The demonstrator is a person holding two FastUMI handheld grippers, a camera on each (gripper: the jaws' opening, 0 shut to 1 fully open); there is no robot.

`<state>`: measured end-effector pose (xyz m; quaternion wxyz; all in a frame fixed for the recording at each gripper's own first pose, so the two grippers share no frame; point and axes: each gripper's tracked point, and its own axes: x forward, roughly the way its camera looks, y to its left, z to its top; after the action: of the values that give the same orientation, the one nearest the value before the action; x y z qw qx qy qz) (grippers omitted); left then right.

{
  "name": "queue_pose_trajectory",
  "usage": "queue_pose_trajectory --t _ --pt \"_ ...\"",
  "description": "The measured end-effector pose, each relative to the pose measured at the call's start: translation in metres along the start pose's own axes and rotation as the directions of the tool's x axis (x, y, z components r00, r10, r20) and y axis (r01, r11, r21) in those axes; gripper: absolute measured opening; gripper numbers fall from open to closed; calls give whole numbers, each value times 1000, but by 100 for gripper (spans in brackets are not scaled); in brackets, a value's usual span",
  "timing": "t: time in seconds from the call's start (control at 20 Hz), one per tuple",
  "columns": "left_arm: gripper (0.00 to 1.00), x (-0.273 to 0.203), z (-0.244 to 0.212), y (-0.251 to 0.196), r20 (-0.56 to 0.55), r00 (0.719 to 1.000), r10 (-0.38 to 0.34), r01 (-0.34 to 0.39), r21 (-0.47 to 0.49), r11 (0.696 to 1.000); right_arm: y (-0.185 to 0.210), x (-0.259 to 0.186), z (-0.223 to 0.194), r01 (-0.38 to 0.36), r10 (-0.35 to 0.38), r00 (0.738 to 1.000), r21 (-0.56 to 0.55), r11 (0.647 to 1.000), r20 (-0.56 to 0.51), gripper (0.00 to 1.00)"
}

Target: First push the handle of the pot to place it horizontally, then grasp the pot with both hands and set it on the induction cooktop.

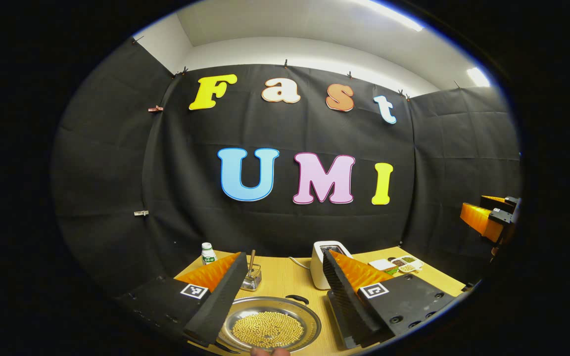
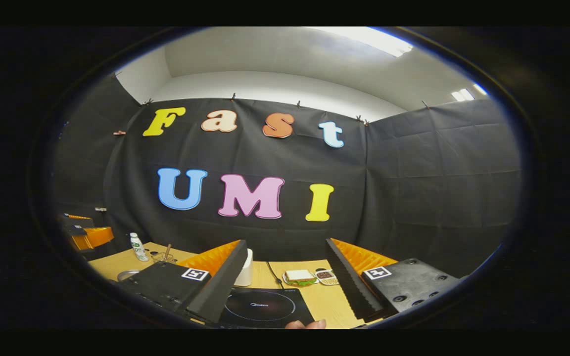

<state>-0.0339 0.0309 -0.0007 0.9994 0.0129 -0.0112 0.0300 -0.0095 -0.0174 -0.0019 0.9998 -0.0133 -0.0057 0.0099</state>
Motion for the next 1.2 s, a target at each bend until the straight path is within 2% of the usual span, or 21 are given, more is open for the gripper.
queue_pose_trajectory --t 0.15,0.55,1.0,1.05,1.2 --pt "95 -2 3 11 9 1000 12 -12 14 1000 1 1 1 -14 15 1000 -35 999 6 98" --pt "95 -18 7 21 13 1000 12 -13 32 999 23 -11 12 -54 54 998 -24 998 29 97" --pt "95 -40 10 19 34 999 -15 14 40 999 27 -29 15 -52 52 998 -32 998 30 97" --pt "73 -42 10 22 35 999 -4 2 45 999 26 -30 16 -50 51 998 -40 998 32 97" --pt "9 -47 0 17 -10 999 -39 39 55 998 28 -34 20 -47 48 998 -34 998 42 97"
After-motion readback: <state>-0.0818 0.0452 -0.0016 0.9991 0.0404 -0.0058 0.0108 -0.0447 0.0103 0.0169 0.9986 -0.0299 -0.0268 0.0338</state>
